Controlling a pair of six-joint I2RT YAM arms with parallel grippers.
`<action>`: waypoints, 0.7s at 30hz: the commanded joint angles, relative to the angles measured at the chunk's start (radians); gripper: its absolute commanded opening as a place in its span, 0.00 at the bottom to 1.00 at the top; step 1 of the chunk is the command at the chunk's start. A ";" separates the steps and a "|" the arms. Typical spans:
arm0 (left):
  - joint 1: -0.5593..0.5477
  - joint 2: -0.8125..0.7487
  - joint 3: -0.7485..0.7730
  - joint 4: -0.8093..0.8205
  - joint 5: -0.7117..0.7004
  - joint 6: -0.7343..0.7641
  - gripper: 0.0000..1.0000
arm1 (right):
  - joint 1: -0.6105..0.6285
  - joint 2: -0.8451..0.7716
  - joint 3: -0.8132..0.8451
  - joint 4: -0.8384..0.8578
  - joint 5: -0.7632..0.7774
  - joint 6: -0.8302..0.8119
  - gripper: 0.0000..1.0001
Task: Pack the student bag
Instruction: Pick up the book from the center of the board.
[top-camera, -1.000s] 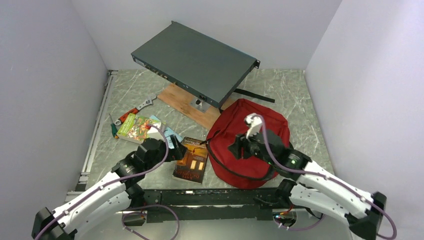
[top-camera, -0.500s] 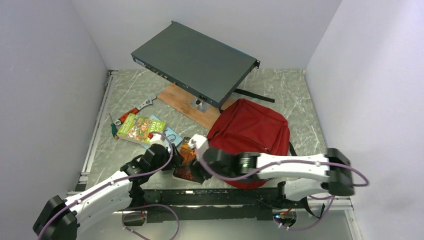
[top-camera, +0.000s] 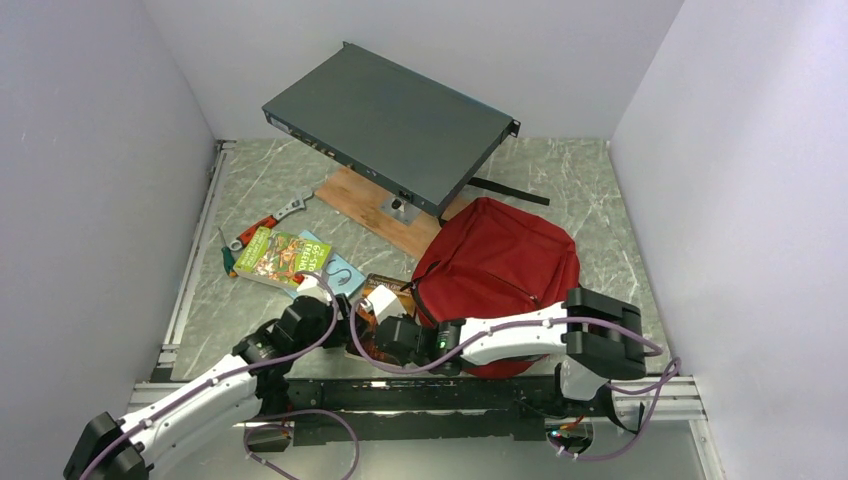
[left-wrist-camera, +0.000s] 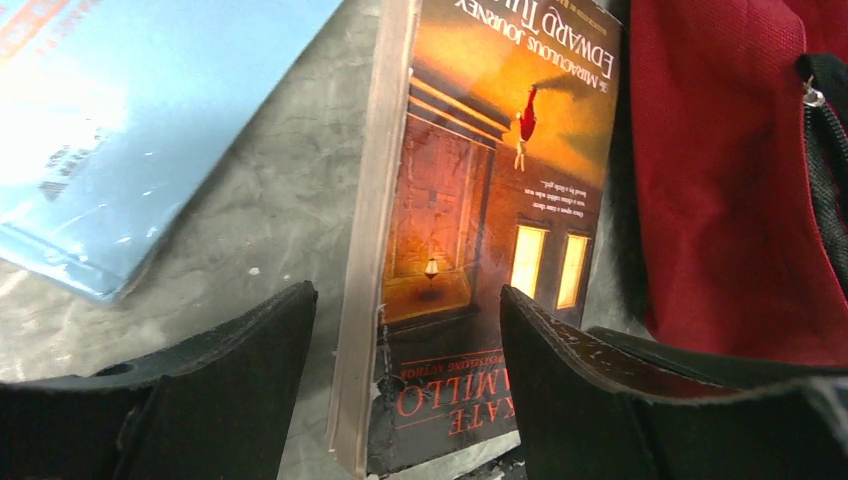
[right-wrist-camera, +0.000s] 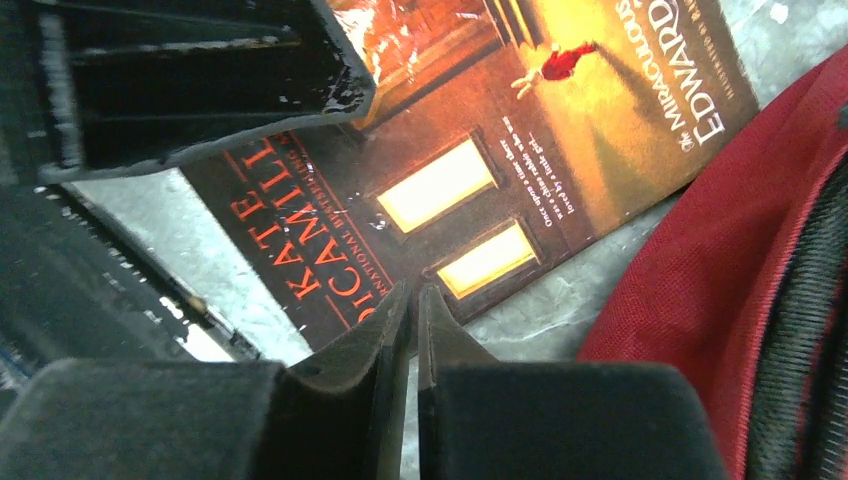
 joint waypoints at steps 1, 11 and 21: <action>0.000 0.049 -0.012 0.056 0.081 -0.008 0.72 | -0.002 0.046 -0.043 0.076 0.072 0.062 0.07; 0.000 0.048 0.086 0.056 0.153 0.032 0.34 | -0.001 0.008 -0.203 0.221 0.014 0.124 0.04; 0.000 0.025 0.211 -0.123 0.094 0.065 0.00 | 0.039 -0.175 -0.248 0.286 -0.037 -0.101 0.50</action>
